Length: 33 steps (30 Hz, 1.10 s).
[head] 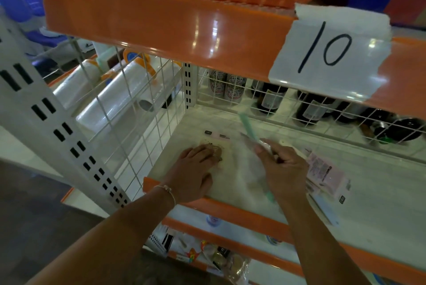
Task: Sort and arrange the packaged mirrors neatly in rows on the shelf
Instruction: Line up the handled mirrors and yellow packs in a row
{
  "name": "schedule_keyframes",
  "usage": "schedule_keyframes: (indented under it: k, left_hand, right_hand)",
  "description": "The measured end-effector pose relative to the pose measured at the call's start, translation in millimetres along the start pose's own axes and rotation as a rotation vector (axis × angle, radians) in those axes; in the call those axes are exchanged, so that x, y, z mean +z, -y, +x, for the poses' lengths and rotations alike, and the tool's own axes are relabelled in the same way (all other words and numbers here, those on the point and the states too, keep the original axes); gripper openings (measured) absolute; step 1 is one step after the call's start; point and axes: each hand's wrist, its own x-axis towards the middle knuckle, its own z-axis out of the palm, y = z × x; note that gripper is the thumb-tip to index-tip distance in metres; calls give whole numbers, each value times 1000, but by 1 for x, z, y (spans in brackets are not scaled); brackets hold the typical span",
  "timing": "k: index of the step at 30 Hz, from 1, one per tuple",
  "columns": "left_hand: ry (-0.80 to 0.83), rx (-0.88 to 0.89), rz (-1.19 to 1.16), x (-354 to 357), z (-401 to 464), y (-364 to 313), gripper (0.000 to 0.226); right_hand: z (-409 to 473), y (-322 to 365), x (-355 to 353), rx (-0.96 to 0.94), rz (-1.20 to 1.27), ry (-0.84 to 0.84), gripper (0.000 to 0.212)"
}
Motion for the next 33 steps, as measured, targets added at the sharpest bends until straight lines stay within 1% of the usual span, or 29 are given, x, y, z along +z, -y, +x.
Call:
schedule_keyframes:
  k: [1, 3, 9, 11, 13, 18, 21, 24, 26, 28, 33]
  left_hand:
    - [-11, -2, -1, 0, 0, 0, 53]
    - [-23, -11, -8, 1, 0, 1, 52]
    - [-37, -28, -38, 3, 0, 3, 48]
    - [-39, -25, -43, 3, 0, 4, 47]
    - [-35, -33, -54, 3, 0, 4, 47]
    - [-31, -42, -67, 3, 1, 4, 47]
    - [-34, -43, -76, 3, 2, 3, 46]
    - [-36, -46, -87, 5, 2, 4, 46]
    - [-45, -48, -83, 5, 1, 4, 46]
    - [-53, -46, -72, 4, 1, 3, 45]
    - [-69, -38, -34, 5, 1, 3, 45]
  right_hand:
    - [-2, -6, 2, -65, -83, 26, 28]
    - [-5, -19, 4, -118, -218, 107, 34]
    - [-11, -47, -1, -227, -537, 407, 38]
    - [-11, -43, 0, -180, -560, 514, 36]
    - [-9, -40, 0, -114, -565, 577, 31]
    - [-3, -32, 2, -51, -613, 635, 18]
    - [-2, -31, 4, -55, -584, 587, 13]
    - [-4, -31, 13, -43, -663, 547, 33]
    - [-4, -30, 20, 9, -765, 589, 43]
    - [-1, -31, 25, 80, -779, 635, 45]
    - [5, -38, 27, 93, -758, 700, 44]
